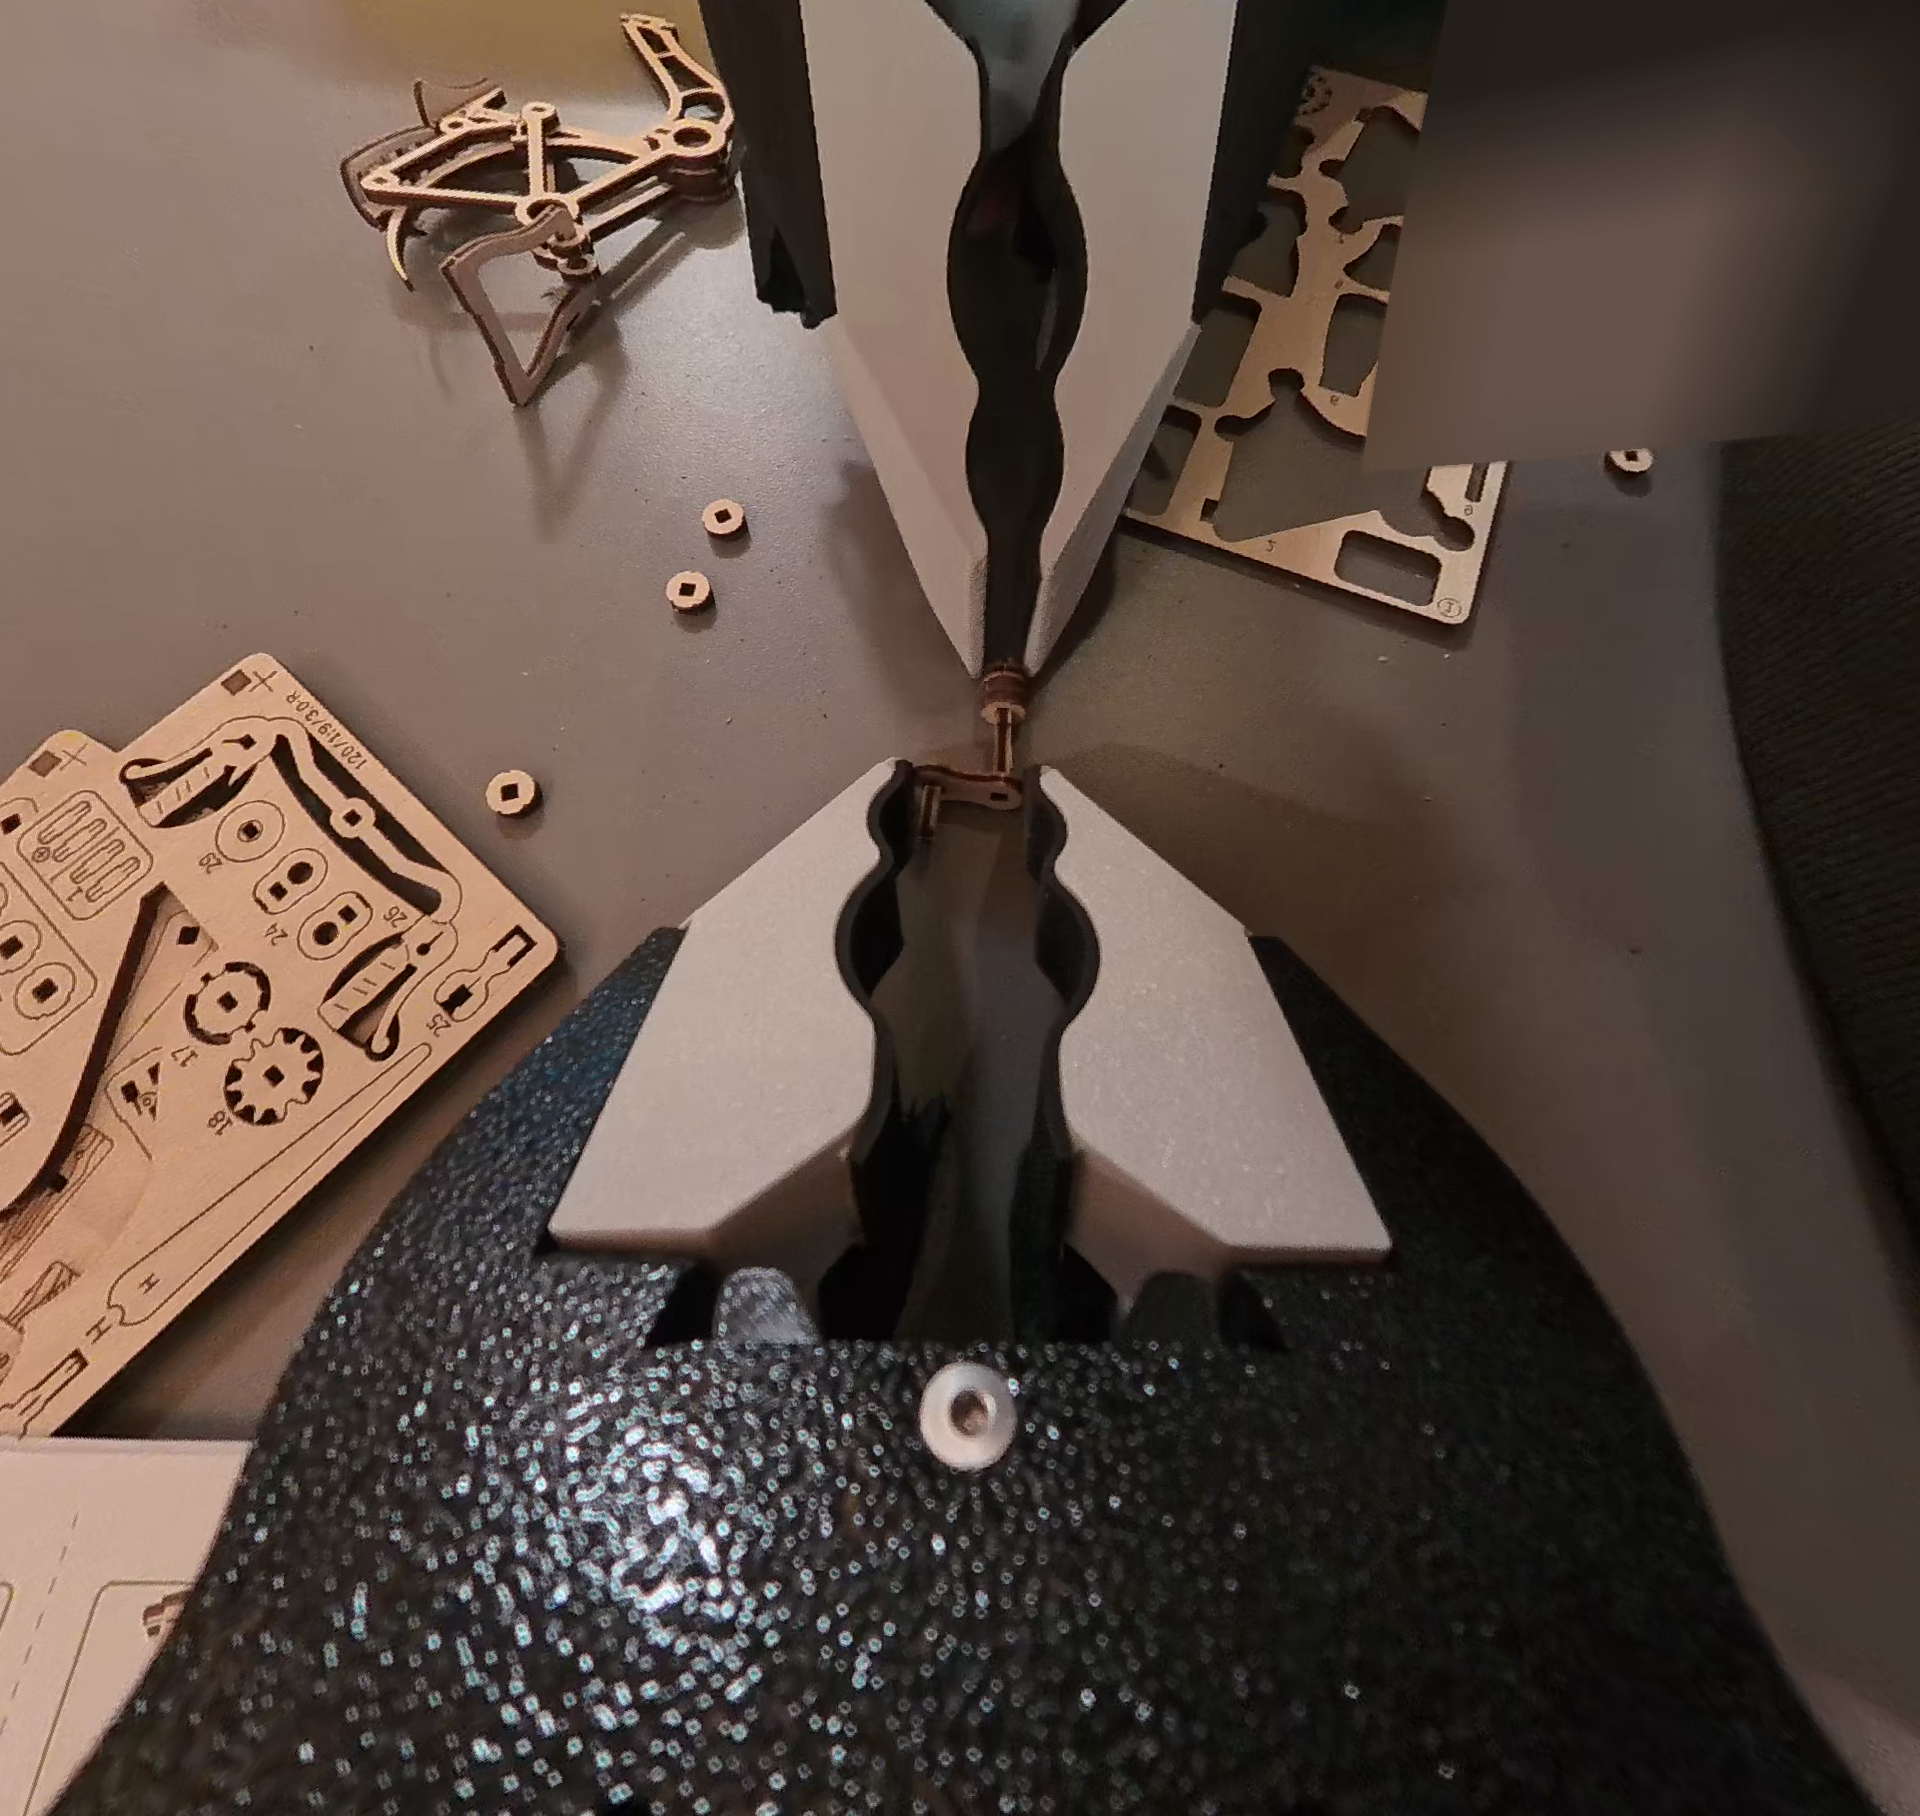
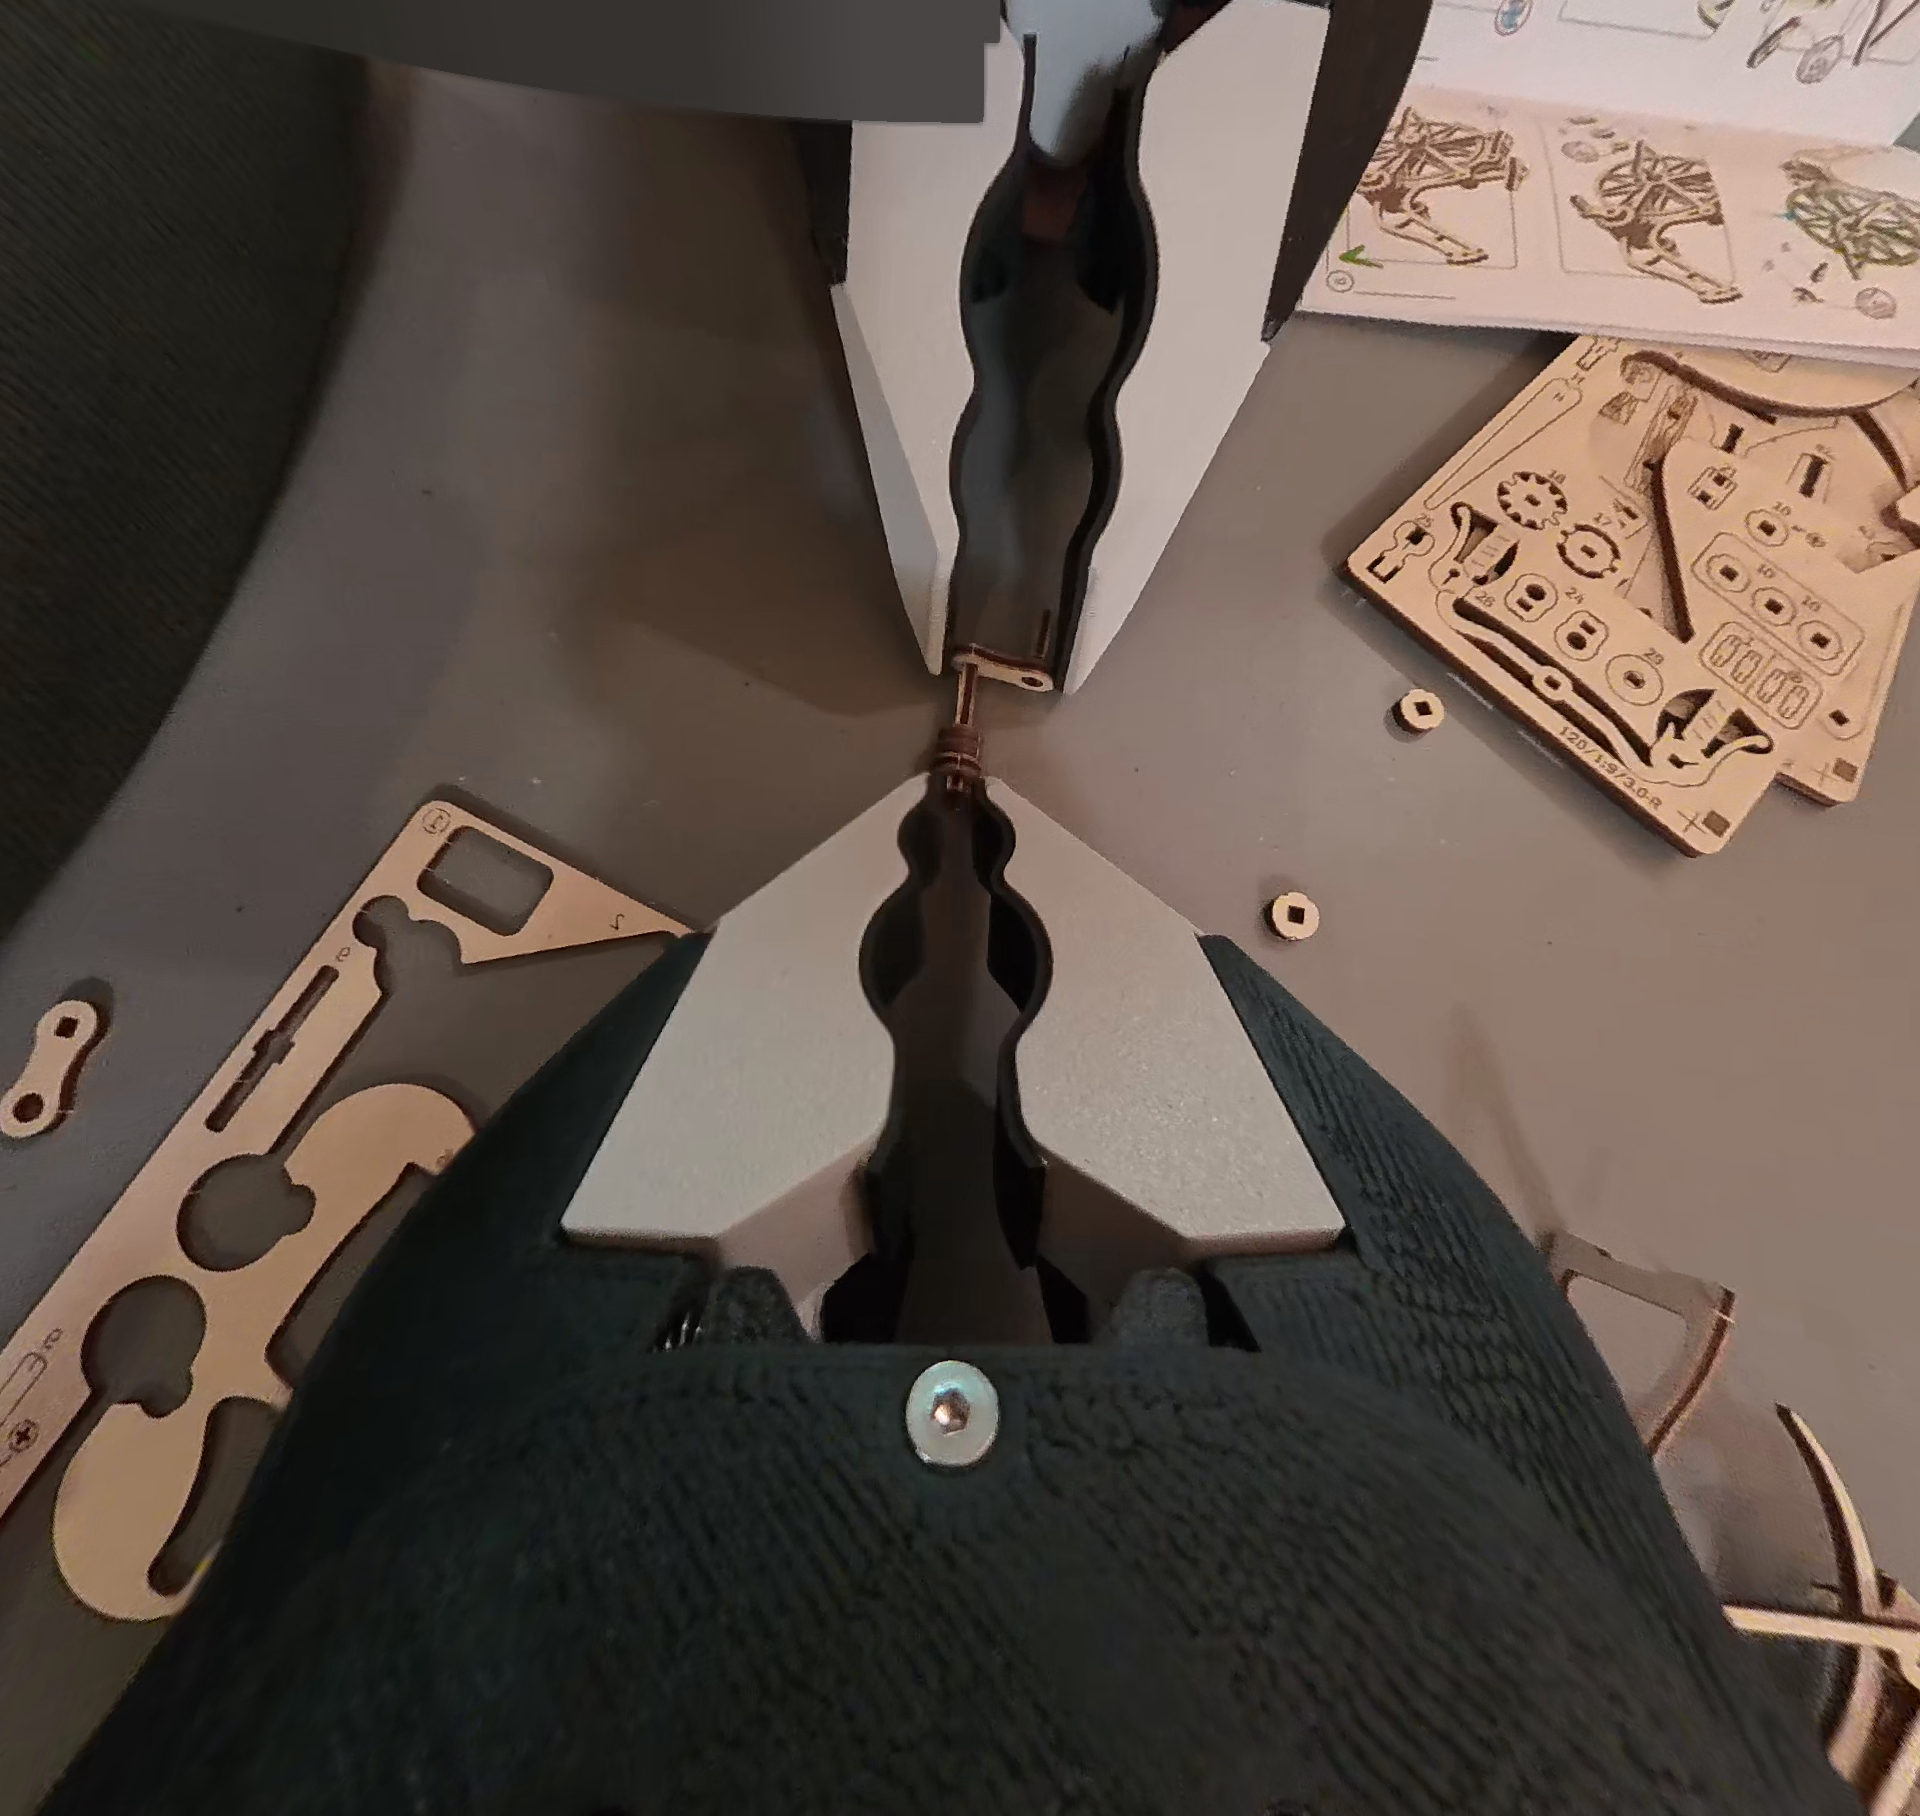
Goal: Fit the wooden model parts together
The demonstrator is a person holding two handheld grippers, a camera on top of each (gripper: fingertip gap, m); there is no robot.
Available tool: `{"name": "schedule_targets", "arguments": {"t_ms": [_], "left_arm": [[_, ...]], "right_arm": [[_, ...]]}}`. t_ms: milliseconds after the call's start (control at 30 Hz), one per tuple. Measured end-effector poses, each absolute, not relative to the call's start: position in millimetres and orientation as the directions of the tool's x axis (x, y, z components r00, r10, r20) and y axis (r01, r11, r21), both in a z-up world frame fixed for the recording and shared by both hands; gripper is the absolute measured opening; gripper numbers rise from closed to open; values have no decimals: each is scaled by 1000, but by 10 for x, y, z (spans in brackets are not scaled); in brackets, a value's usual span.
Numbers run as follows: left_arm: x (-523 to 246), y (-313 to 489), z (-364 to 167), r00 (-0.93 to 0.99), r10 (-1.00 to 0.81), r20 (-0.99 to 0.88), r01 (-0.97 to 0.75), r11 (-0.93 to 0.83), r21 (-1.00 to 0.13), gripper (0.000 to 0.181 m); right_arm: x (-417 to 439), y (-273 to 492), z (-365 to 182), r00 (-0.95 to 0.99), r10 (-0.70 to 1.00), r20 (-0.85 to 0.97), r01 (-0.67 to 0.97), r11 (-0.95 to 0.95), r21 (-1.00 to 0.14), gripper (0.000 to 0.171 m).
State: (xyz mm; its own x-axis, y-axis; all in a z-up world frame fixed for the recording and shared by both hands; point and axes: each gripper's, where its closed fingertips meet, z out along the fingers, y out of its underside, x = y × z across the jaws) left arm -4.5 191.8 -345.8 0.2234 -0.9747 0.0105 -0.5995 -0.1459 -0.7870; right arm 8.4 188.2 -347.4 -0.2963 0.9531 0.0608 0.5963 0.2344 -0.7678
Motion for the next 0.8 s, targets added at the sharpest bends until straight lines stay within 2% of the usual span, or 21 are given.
{"name": "schedule_targets", "arguments": {"t_ms": [367,800], "left_arm": [[-49,1931,-3461,272,-962,15,-592,-179,-785,19],[-49,1932,-3464,275,-961,21,-591,-186,-785,18]], "right_arm": [[80,1877,-3473,-251,968,31,613,183,-768,2],[74,1870,-3477,-212,974,78,613,195,-765,0]]}}
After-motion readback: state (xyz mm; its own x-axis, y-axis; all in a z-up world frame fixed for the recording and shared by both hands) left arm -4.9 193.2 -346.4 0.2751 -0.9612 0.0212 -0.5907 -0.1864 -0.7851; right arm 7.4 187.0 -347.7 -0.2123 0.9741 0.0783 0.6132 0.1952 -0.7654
